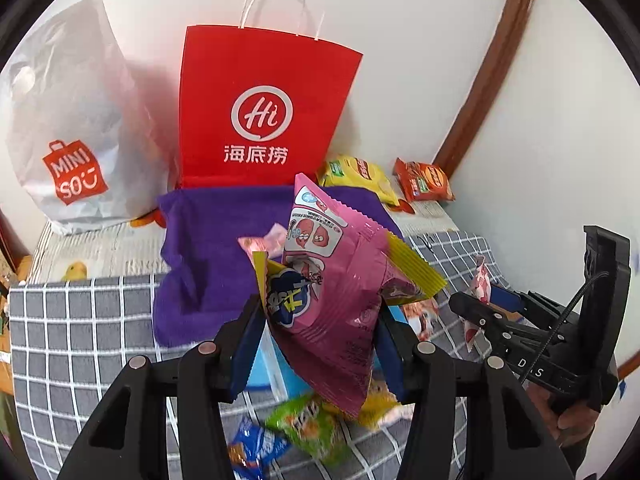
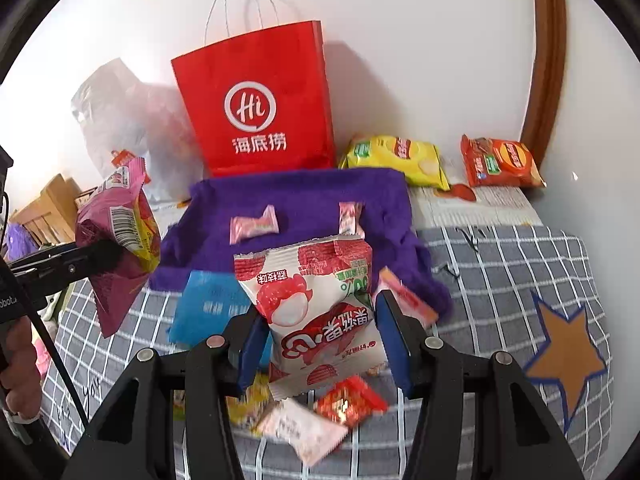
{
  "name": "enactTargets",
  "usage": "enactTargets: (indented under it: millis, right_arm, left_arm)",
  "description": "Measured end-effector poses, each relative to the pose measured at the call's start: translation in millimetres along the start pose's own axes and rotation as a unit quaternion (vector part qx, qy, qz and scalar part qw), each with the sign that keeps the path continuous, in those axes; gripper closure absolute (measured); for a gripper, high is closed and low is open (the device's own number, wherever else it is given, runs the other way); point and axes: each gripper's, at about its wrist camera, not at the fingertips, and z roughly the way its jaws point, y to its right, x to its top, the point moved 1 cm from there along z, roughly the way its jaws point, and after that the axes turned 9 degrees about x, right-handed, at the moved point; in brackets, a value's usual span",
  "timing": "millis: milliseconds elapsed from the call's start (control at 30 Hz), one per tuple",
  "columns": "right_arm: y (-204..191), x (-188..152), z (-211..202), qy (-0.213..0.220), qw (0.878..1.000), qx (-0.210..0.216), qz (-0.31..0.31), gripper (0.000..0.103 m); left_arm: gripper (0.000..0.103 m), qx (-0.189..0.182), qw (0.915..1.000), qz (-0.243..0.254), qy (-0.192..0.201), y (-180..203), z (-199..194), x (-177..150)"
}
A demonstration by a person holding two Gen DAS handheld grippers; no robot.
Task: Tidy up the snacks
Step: 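Carry the pink bag with the left tool while the right carries the strawberry bag to the towel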
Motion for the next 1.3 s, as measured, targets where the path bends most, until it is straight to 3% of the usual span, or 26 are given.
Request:
enactTargets:
  millis: [233,400,600,800,1100,1300]
  right_arm:
    - [6.5,28.6,22.4,0.002,1.000,0.003,0.000,0.051]
    - [6.3,52.9,40.5,0.003,1.000,0.004,-0.007,0.051]
    - [2.4,84.6,61.2,0.014,1.000,0.016,-0.013,0.051]
    - [-1.8,106.0,84.9,0.011,0.999,0.032,-0.015,0.051]
    - [3.9,99.9,139.9,-0.032,0.999,0.036,-0.020,0.051]
    - [9.4,90.0,165.2,-0.077,0.996,0.034,-0.028,0.051]
  left_arm:
    - [0.053,-0.001,1.0000,-0.004,0.002,-6.0,21.7,23.3]
    - [0.053,0.019,0.9998,-0.010,0.003,-16.3,37.6,45.9]
    - [0.053,0.022,0.9989,-0.039,0.009,-41.1,51.6,70.3]
    - [0.053,0.052,0.9969,-0.059,0.008,-70.2,71.8,82.3]
    - [0.053,0.053,0.9948,-0.081,-0.032,-91.7,112.0,71.9]
    - [0.053,0.028,0.9930,-0.100,-0.057,-94.5,132.0,66.2]
